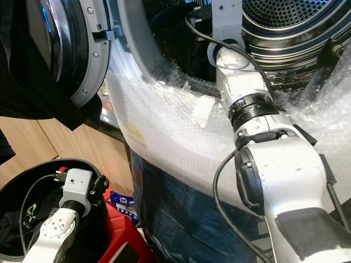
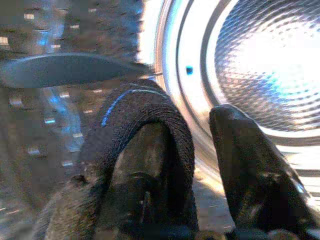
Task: Clothes washing
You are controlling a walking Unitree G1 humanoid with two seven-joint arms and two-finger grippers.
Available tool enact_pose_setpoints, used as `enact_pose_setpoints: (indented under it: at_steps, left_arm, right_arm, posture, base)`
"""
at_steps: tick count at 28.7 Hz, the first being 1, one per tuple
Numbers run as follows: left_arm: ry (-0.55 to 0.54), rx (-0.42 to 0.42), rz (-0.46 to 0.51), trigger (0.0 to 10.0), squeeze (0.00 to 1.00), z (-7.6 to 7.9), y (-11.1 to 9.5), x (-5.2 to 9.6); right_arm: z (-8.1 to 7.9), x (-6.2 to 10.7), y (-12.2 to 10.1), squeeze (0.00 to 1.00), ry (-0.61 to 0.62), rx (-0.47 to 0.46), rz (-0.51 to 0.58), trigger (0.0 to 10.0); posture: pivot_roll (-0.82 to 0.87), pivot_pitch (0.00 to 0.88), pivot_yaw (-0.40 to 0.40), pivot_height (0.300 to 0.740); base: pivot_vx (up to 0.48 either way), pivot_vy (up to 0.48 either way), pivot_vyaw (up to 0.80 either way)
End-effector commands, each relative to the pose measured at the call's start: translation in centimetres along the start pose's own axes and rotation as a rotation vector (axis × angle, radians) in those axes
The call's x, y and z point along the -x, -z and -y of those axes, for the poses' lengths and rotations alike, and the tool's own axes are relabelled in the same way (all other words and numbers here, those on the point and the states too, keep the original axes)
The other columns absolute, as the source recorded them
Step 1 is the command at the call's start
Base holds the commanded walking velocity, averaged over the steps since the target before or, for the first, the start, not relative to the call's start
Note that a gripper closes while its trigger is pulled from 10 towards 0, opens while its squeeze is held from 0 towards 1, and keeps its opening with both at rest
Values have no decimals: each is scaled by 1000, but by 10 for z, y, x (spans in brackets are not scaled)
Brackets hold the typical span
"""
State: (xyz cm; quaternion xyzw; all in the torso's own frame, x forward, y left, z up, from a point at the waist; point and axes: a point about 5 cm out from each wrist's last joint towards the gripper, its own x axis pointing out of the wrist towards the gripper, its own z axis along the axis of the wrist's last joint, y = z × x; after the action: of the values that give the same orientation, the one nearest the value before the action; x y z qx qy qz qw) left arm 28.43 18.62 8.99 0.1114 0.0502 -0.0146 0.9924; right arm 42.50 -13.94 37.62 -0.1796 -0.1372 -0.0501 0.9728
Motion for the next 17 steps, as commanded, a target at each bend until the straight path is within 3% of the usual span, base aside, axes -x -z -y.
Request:
enact_pose_setpoints:
  at_steps: [1, 3, 7, 9, 10, 12, 13, 14, 15, 17]
  left_arm:
    - [7, 1, -3, 10000, 0, 0, -2, 2]
    - [8, 11, -8, 10000, 0, 0, -1, 1]
    - [10, 9, -3, 10000, 0, -2, -3, 1]
    - [4, 4, -11, 10000, 0, -5, -1, 2]
    - [5, 3, -11, 10000, 0, -6, -2, 1]
    - [8, 0, -9, 10000, 0, -5, -2, 1]
    - [9, -3, -7, 10000, 0, -5, -3, 1]
    - [11, -3, -5, 10000, 0, -5, -4, 1]
    - [11, -3, -5, 10000, 0, -5, -4, 1]
    - [14, -1, 0, 10000, 0, -4, -5, 0]
  right_arm:
    - [5, 1, 9, 1000, 37, 121, -1, 10000]
    - [16, 2, 21, 1000, 114, 241, -24, 10000]
    - [31, 2, 19, 1000, 189, 278, -12, 10000]
    - [32, 2, 11, 1000, 209, 298, 29, 10000]
    - [30, 2, 6, 1000, 225, 380, 67, 10000]
    - [30, 2, 4, 1000, 249, 425, 91, 10000]
    - [29, 2, 1, 1000, 263, 493, 120, 10000]
    - [27, 3, -8, 1000, 284, 657, 206, 10000]
    - [27, 3, -8, 1000, 284, 657, 206, 10000]
    - [23, 4, -17, 1000, 291, 827, 309, 10000]
  posture:
    - [156, 0, 40, 740]
    - [153, 0, 39, 740]
    - [163, 0, 31, 740]
    - [161, 0, 36, 740]
    - [160, 0, 38, 740]
    - [158, 0, 41, 740]
    - [157, 0, 42, 740]
    - [156, 0, 43, 740]
    - [156, 0, 43, 740]
    - [154, 0, 44, 740]
  base:
    - [0, 0, 0]
    - [0, 0, 0]
    - [0, 0, 0]
    - [0, 0, 0]
    - [0, 0, 0]
    - [0, 0, 0]
    - [0, 0, 0]
    - [0, 0, 0]
    - [0, 0, 0]
    - [0, 0, 0]
